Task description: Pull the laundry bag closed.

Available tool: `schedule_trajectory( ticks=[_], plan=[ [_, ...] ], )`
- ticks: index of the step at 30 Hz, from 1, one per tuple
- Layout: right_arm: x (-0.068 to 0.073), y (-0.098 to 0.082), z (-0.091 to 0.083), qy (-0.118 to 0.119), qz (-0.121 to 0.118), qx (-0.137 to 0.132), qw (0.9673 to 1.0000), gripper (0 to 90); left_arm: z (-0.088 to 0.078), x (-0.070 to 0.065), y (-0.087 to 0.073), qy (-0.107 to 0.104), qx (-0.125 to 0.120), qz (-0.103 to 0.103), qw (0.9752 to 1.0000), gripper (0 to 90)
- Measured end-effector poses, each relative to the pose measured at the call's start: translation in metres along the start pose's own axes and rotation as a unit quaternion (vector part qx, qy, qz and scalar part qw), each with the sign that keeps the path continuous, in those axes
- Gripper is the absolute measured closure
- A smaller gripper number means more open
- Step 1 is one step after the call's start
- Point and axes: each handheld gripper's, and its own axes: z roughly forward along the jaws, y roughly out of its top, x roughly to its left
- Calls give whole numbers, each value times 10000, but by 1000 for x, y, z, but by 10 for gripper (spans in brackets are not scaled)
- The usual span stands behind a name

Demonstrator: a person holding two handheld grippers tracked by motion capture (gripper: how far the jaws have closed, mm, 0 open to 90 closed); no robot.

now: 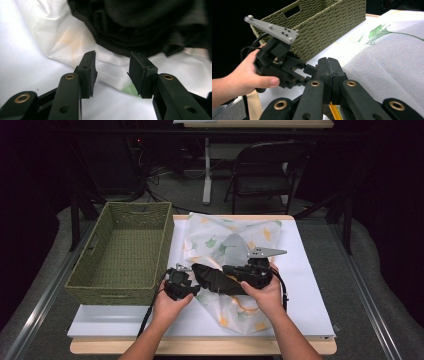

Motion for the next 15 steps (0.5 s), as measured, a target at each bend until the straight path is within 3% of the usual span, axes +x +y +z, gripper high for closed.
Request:
schedule_trajectory(
  ticks=[5,11,15],
  plan=[
    [-1,0,-1,-17,11,-10,10000,900,11,7,3,170,17,-80,9998,615],
    [-3,0,-2,-16,34,-29,10000,900,16,8,4,175,23,-159,9997,634],
    [-3,0,-2,-19,35,-30,10000,900,20,6,4,201,39,-63,9998,677]
  ],
)
